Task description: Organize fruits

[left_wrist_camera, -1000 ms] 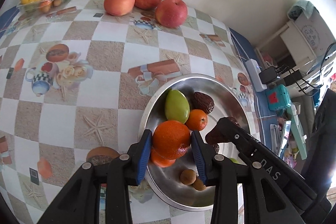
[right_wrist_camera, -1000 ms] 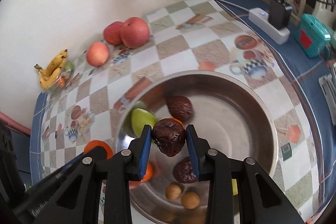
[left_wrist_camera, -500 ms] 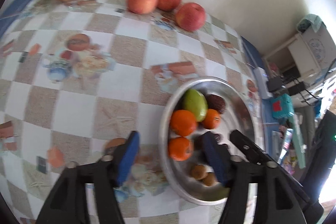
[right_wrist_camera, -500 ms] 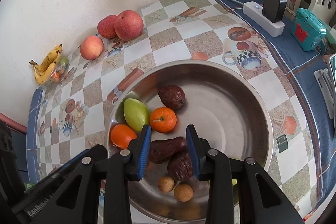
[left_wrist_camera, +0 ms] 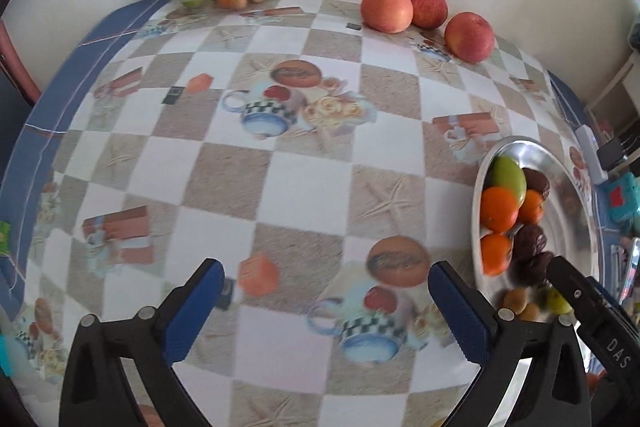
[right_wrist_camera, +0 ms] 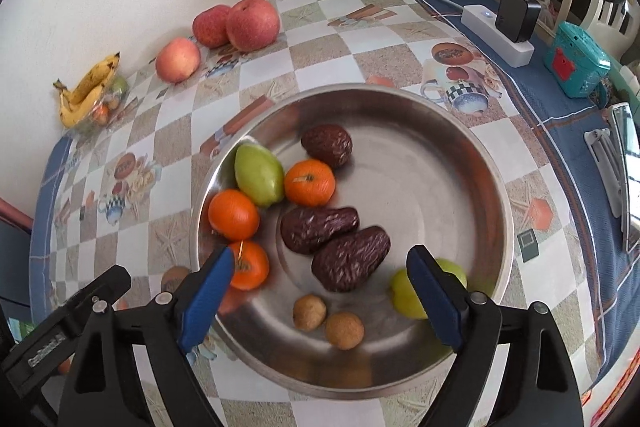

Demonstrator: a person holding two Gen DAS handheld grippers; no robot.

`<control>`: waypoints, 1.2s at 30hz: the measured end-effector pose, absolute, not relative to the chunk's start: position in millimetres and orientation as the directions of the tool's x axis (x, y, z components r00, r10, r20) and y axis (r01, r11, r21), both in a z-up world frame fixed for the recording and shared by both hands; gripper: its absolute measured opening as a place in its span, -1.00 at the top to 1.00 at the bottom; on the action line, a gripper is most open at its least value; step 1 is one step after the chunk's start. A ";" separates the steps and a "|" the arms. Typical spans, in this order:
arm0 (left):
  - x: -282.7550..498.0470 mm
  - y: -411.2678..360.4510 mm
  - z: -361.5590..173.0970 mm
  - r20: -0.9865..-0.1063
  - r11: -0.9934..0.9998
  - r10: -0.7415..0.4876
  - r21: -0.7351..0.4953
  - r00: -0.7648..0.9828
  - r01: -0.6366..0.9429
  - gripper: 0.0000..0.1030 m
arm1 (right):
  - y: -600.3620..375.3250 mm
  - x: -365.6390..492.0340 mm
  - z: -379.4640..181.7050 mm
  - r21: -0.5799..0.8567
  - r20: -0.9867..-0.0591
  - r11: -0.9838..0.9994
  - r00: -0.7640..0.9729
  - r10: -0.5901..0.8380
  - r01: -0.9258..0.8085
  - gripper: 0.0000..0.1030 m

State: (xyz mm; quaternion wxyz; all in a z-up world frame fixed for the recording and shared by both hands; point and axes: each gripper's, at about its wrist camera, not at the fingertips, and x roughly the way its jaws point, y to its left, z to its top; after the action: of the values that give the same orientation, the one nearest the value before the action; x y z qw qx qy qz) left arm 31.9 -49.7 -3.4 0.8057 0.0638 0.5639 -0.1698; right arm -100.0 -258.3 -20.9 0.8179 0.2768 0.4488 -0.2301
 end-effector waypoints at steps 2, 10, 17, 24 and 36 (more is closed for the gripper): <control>30.1 -43.0 0.6 -0.927 0.938 -0.185 -0.069 0.326 0.339 -1.00 | -250.9 -101.4 -19.8 0.228 -0.861 0.755 0.489 -0.140 0.615 -0.74; 20.1 -19.2 12.4 -0.921 0.945 -0.139 -0.013 0.364 0.328 -1.00 | -224.7 -113.5 -17.7 0.170 -0.863 0.787 0.475 -0.171 0.593 -0.74; 15.6 -15.5 7.2 -0.941 0.949 -0.086 0.023 0.329 0.314 -1.00 | -212.7 -122.5 -20.2 0.157 -0.869 0.795 0.464 -0.171 0.586 -0.74; 14.2 -18.5 7.3 -0.937 0.946 -0.047 0.069 0.345 0.316 -1.00 | -207.2 -123.0 -20.0 0.142 -0.873 0.801 0.455 -0.176 0.582 -0.74; 12.7 -21.4 8.1 -0.936 0.942 -0.029 0.092 0.350 0.323 -1.00 | -207.8 -121.5 -20.4 0.131 -0.877 0.794 0.444 -0.187 0.593 -0.74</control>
State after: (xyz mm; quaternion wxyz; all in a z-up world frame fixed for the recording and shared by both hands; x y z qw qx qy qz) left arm 12.7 -21.4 8.1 0.8110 0.1314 0.5596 -0.1087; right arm -121.5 -207.8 -20.4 0.8218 0.2158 0.4710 -0.2372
